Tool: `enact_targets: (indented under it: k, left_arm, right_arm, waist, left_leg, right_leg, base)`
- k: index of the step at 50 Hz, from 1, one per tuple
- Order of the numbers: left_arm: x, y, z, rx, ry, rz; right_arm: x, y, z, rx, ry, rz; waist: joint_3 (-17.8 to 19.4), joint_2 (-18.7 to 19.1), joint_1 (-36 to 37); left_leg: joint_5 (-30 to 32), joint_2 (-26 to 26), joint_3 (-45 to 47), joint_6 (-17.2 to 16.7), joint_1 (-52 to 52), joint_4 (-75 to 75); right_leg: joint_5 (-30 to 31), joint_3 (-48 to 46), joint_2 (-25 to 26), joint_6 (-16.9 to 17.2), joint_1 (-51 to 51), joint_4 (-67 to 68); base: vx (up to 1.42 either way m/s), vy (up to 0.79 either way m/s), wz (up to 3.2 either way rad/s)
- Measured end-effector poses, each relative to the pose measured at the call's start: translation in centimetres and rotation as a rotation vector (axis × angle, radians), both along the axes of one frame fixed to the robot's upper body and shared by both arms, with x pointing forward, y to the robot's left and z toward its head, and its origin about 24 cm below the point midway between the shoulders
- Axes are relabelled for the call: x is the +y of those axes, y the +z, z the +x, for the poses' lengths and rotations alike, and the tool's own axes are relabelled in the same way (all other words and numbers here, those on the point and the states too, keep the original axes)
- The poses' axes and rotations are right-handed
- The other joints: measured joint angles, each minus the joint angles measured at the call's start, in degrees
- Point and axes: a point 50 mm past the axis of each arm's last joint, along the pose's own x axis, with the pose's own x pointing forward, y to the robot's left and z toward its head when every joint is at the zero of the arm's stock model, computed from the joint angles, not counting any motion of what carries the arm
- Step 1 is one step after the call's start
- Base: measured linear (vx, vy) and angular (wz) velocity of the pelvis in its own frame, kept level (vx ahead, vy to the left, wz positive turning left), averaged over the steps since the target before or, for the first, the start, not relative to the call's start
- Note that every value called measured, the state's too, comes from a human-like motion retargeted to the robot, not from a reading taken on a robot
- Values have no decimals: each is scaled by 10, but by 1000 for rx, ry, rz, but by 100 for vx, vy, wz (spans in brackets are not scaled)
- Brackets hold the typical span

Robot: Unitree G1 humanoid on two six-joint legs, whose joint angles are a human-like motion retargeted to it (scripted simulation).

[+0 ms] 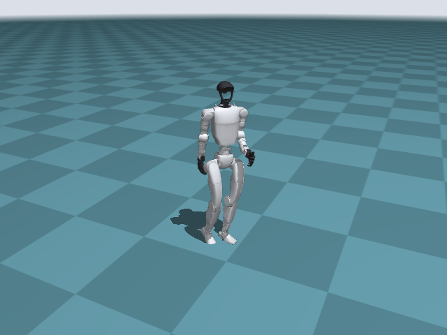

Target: Walk run

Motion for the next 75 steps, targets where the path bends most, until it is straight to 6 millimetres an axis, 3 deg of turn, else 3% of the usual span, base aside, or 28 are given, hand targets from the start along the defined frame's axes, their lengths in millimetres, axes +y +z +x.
enact_targets:
  k: [2, 5, 7, 9, 10, 13, 15, 17, 22, 24, 25, 27, 32, 35, 38, 42, 47, 48, 51, 53, 55, 58, 60, 63, 66, 70, 73, 75]
  left_arm:
    - [-3, 5, 5, -31, -42, 3]
    - [-4, 10, 12, -65, -99, 19]
    - [-3, 11, 14, -74, -124, 34]
    - [-4, 9, 12, -67, -137, 40]
    - [-5, 7, 9, -57, -142, 39]
    - [-8, -3, -4, -5, -130, 16]
    - [-10, -10, -16, 38, -116, -3]
    - [-9, -19, -30, 93, -106, -24]
    - [-11, -34, -56, 201, -45, -42]
    - [-7, -35, -59, 207, -41, -40]
    - [-5, -36, -60, 208, -44, -40]
    - [-1, -36, -61, 208, -46, -40]
    - [9, -33, -61, 191, -14, -9]
    - [12, -28, -57, 166, 1, 7]
    - [14, -24, -53, 142, 32, 8]
    - [17, -20, -47, 120, 80, 0]
    - [25, -22, -50, 136, 123, 1]
    - [27, -23, -52, 145, 132, 5]
    - [33, -25, -51, 157, 150, 14]
    - [33, -23, -45, 145, 146, 20]
    - [31, -20, -37, 125, 132, 25]
    - [26, -13, -18, 82, 103, 17]
    - [21, -9, -8, 55, 87, 10]
    - [11, -2, 1, 12, 44, 1]
    - [5, 3, 6, -17, 4, -4]
    - [2, 7, 10, -41, -31, 3]
    - [3, 8, 12, -49, -46, 11]
    - [3, 7, 12, -45, -52, 12]
  right_arm:
    - [3, 2, -6, 12, -24, 3]
    - [8, 2, -7, 21, -51, 20]
    - [8, 1, -3, 14, -53, 30]
    - [5, -1, 4, -4, -42, 26]
    - [2, -2, 7, -15, -34, 17]
    - [-13, -5, 20, -53, 2, -40]
    - [-24, -7, 29, -74, 14, -88]
    - [-33, -9, 40, -97, 10, -129]
    - [-64, -10, 83, -195, 11, -175]
    - [-77, -10, 106, -248, 29, -204]
    - [-84, -9, 118, -278, 38, -225]
    - [-95, -6, 144, -351, 70, -263]
    - [-113, 5, 202, -535, 112, -309]
    - [-120, 13, 227, -636, 98, -343]
    - [-120, 19, 246, -723, 76, -362]
    - [-112, 21, 257, -784, 57, -328]
    - [-90, 7, 234, -719, 80, -248]
    - [-83, 3, 223, -688, 90, -231]
    - [-65, -9, 184, -575, 94, -199]
    - [-54, -14, 156, -499, 71, -194]
    - [-45, -17, 127, -416, 40, -180]
    - [-36, -16, 90, -294, 1, -131]
    - [-29, -14, 68, -225, -18, -104]
    - [-20, -9, 36, -141, -59, -85]
    - [-11, -3, 12, -61, -97, -51]
    - [-2, 2, -3, 2, -127, -2]
    - [-2, 1, -1, 1, -123, 28]
    - [-6, 0, 4, -14, -106, 28]
  waist:
    - [1, -13, -15]
    - [12, -39, -27]
    - [22, -45, -30]
    - [29, -44, -25]
    - [31, -42, -27]
    - [22, -42, -35]
    - [12, -44, -55]
    - [2, -27, -59]
    - [-2, -39, -46]
    - [-5, -42, -43]
    - [-3, -41, -43]
    - [3, -50, -23]
    - [10, -71, 48]
    - [11, -73, 69]
    - [12, -74, 70]
    - [7, -79, 57]
    - [-4, -105, 81]
    - [-5, -110, 91]
    - [-11, -107, 91]
    - [-7, -78, 73]
    - [0, -55, 59]
    - [4, -27, 48]
    - [5, -14, 42]
    - [4, 9, 7]
    - [6, 12, -17]
    - [21, -10, -24]
    - [41, -25, -30]
    - [50, -26, -40]
  left_leg:
    - [-10, -29, -17, -1, 22, -4]
    - [-26, -65, -42, -7, 66, -10]
    - [-36, -68, -49, -17, 99, -14]
    - [-45, -59, -47, -31, 128, -13]
    - [-49, -55, -51, -38, 141, -9]
    - [-42, -57, -69, -58, 158, 15]
    - [-7, -52, -82, -83, 161, 43]
    - [75, -22, -81, -122, 143, 97]
    - [293, 21, -24, -243, 30, 348]
    - [306, 72, 29, -223, -15, 428]
    - [278, 109, 64, -194, -35, 460]
    - [230, 131, 115, -151, -68, 486]
    - [149, 70, 84, -126, -189, 402]
    - [113, 69, 94, -68, -225, 273]
    - [69, 75, 176, -30, -224, 127]
    - [-9, 40, 282, -19, -202, -7]
    - [25, 23, 313, 14, -154, -20]
    - [43, 21, 290, 14, -146, -22]
    - [20, 21, 215, 14, -130, -3]
    - [2, 32, 175, 14, -115, 11]
    - [-13, 34, 149, 14, -89, 14]
    - [-16, 27, 93, 13, -67, 6]
    - [-21, 24, 72, 6, -48, -2]
    - [-25, 15, 26, 1, -22, -10]
    - [-35, -4, -19, -4, 2, -10]
    - [-50, -39, -49, -16, 50, -7]
    - [-58, -53, -68, -31, 95, -5]
    - [-60, -54, -81, -42, 123, -1]
  right_leg:
    - [-4, 10, -47, 23, -14, -95]
    - [-14, 7, -107, 30, -31, -221]
    - [-37, 112, -91, 29, -32, -291]
    - [-63, 192, -80, 55, -23, -348]
    - [-74, 182, -85, 75, -23, -361]
    - [-49, 121, -89, 62, -18, -319]
    - [0, 55, -101, 58, -17, -294]
    - [-35, 149, -64, 12, 5, -281]
    - [-62, 9, -108, -42, 49, -278]
    - [-75, 14, -101, -61, 67, -280]
    - [-80, 0, -99, -69, 74, -280]
    - [-86, -26, -103, -78, 94, -287]
    - [-101, -34, -99, -93, 131, -305]
    - [-118, -50, -86, -101, 150, -307]
    - [-133, -84, -73, -109, 172, -311]
    - [-140, -162, -67, -107, 201, -315]
    - [-86, -166, -78, -68, 236, -276]
    - [-55, -167, -81, -58, 246, -264]
    - [95, -144, -71, -25, 245, -190]
    - [180, -123, -37, -32, 211, -102]
    - [222, -109, -9, -38, 165, 16]
    - [123, -14, 60, -1, 94, 97]
    - [61, 23, 73, 2, 61, 108]
    - [-31, 12, 38, -30, 2, 84]
    - [-50, 28, -6, -24, -36, -7]
    - [-48, 110, -30, -7, -55, -161]
    - [-45, 101, -62, 4, -70, -264]
    - [-63, 88, -73, 51, -75, -326]
  base:
    - [63, -13, 115]
    - [63, -22, 104]
    - [78, -35, 82]
    - [74, -33, 77]
    - [55, -21, 101]
    - [72, -33, 112]
    - [66, -33, 154]
    - [80, -52, 147]
    - [57, -35, 108]
    - [56, -34, 132]
    - [37, -28, 122]
    - [52, -31, 54]
    - [42, -18, 10]
    - [54, -18, 75]
    - [51, -16, 114]
    - [59, -15, 119]
    - [88, -11, 18]
    - [108, -18, -21]
    - [90, -7, 49]
    - [93, 17, 160]
    - [85, 7, 180]
    - [65, 5, 170]
    - [62, 3, 165]
    - [75, 1, 216]
    - [66, -5, 183]
    - [68, -17, 116]
    - [78, -26, 110]
    - [84, -30, 110]
